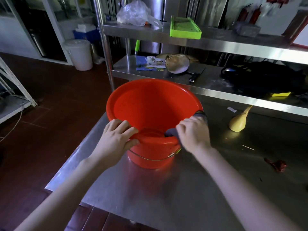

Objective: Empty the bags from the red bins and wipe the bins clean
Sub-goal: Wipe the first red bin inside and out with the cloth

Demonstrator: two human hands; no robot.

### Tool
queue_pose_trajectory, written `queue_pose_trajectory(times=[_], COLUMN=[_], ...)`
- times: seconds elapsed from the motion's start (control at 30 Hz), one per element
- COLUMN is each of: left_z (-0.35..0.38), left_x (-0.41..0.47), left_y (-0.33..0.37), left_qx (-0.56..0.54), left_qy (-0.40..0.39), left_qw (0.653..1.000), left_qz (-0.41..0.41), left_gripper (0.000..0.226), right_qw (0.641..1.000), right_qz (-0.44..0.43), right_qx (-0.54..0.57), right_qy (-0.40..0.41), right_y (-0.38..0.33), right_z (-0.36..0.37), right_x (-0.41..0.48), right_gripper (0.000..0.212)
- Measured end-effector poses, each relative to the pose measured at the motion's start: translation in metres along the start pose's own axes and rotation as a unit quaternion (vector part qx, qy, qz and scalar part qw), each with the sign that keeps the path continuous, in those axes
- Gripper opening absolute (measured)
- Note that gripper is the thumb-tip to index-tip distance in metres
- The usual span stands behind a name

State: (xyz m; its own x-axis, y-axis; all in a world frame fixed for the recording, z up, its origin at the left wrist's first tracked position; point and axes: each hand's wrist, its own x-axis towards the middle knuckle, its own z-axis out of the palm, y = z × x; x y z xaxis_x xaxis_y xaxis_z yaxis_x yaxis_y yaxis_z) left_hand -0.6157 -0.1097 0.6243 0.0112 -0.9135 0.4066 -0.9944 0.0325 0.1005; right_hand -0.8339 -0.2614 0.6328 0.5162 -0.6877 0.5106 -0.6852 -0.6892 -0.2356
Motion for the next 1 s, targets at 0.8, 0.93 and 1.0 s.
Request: queue_pose_trajectory(times=[0.8, 0.93, 1.0], left_z=[-0.006, -0.021, -0.012], left_x=[-0.039, -0.064, -0.070], left_y=[0.033, 0.019, 0.026], left_qx=[-0.086, -0.224, -0.191], left_qy=[0.029, 0.153, 0.135], left_qw=[0.993, 0.892, 0.858], left_qz=[-0.075, -0.361, -0.458], left_gripper=[0.051, 0.044, 0.058], right_qw=[0.998, 0.990, 0.986], right_qz=[-0.061, -0.136, -0.165], right_qx=[0.009, 0.003, -0.004], right_qy=[0.032, 0.032, 0.038], right_y=[-0.070, -0.080, -0.086], right_z=[0.003, -0.004, -0.003], right_x=[-0.048, -0.077, -0.088], right_gripper=[0.036, 0.035, 0.038])
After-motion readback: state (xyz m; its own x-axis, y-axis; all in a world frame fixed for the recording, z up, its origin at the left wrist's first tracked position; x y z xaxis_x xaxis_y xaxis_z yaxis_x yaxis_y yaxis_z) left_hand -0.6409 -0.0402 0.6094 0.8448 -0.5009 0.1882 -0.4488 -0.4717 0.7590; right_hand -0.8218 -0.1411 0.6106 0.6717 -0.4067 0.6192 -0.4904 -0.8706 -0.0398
